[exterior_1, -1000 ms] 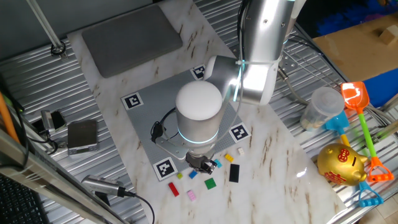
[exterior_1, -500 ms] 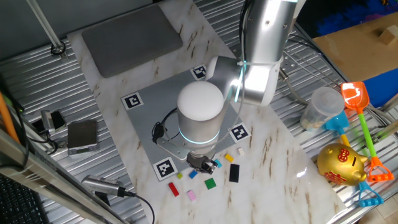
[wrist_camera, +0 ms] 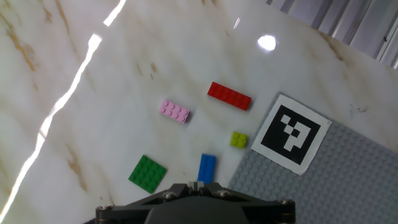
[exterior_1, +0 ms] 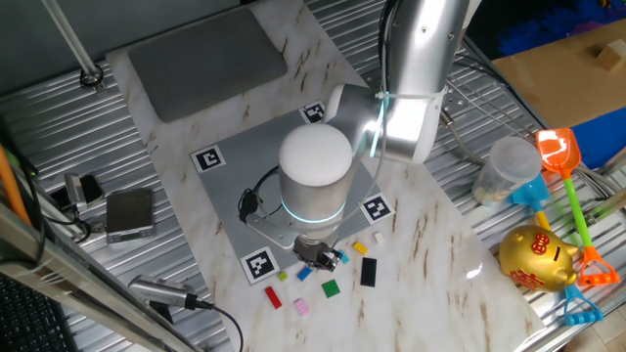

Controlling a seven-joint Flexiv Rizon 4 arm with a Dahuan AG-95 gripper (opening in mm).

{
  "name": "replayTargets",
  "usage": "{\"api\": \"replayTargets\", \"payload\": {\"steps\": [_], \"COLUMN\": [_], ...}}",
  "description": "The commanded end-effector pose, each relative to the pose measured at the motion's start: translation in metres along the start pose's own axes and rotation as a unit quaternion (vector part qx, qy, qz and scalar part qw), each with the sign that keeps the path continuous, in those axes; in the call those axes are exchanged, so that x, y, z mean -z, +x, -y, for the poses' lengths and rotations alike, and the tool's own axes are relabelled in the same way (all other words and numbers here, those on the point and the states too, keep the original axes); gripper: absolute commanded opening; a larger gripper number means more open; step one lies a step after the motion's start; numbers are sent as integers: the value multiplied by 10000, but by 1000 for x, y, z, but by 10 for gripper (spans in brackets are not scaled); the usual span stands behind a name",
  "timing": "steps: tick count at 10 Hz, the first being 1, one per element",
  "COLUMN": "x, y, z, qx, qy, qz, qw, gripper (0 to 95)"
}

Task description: Build with small Lego blocks

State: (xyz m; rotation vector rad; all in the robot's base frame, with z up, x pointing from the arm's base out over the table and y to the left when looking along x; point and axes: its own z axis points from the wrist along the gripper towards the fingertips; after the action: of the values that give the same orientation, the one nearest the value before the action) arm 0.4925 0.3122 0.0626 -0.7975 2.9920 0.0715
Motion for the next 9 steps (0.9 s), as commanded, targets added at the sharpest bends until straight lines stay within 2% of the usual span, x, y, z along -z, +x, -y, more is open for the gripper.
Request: {"api": "replayTargets", "payload": {"steps": [1, 4, 9], "x": [2, 2, 2], "y": [1, 1, 1], "z": [0, 0, 0], "qx": [217, 748, 1039], "qy": [-3, -40, -92], "qz": [-43, -88, -73], "qw": [9998, 9972, 9945], "gripper": [0, 0, 0]}}
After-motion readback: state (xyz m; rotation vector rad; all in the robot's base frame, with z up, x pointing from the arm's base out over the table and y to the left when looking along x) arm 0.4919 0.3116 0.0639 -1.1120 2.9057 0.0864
